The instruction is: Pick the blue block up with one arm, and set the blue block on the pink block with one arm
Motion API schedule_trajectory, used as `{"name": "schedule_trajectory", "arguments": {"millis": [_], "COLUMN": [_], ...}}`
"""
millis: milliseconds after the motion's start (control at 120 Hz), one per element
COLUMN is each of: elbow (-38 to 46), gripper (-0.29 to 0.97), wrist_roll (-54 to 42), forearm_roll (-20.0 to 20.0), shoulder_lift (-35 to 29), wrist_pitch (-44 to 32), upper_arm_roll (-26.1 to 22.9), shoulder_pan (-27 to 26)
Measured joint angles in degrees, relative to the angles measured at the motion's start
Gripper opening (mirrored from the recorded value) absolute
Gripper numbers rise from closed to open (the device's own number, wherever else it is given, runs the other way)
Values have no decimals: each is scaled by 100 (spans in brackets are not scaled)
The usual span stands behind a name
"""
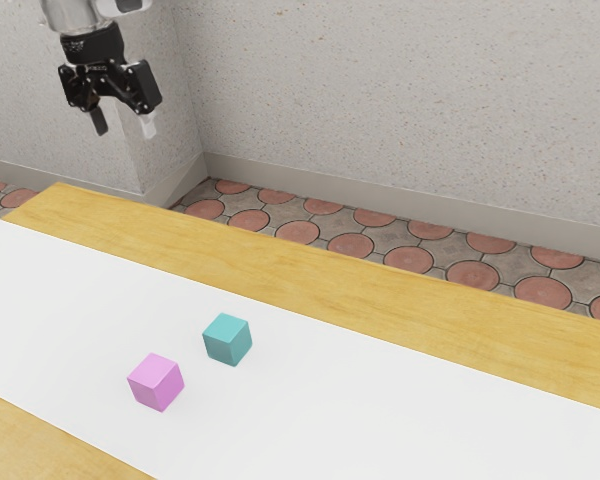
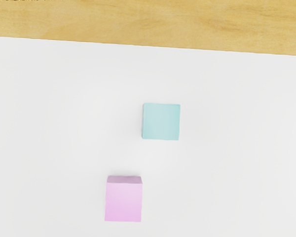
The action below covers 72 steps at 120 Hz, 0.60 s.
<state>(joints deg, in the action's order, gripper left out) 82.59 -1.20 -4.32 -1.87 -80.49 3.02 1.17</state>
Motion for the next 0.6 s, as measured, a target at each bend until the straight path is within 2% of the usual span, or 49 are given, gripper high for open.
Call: {"name": "schedule_trajectory", "arguments": {"millis": [142, 217, 433, 500, 600], "elbow": [55, 505, 2514, 2797, 2895], "gripper": [68, 68, 68, 68, 67], "wrist_roll": [11, 19, 47, 86, 134], "forearm_roll": [35, 113, 347, 378, 372], "shoulder_lift": [201, 398, 109, 101, 477], "wrist_pitch": [-129, -375, -1818, -2206, -2755], "upper_arm_roll": [37, 37, -323, -471, -571], "shoulder_pan": [160, 260, 556, 635, 590]}}
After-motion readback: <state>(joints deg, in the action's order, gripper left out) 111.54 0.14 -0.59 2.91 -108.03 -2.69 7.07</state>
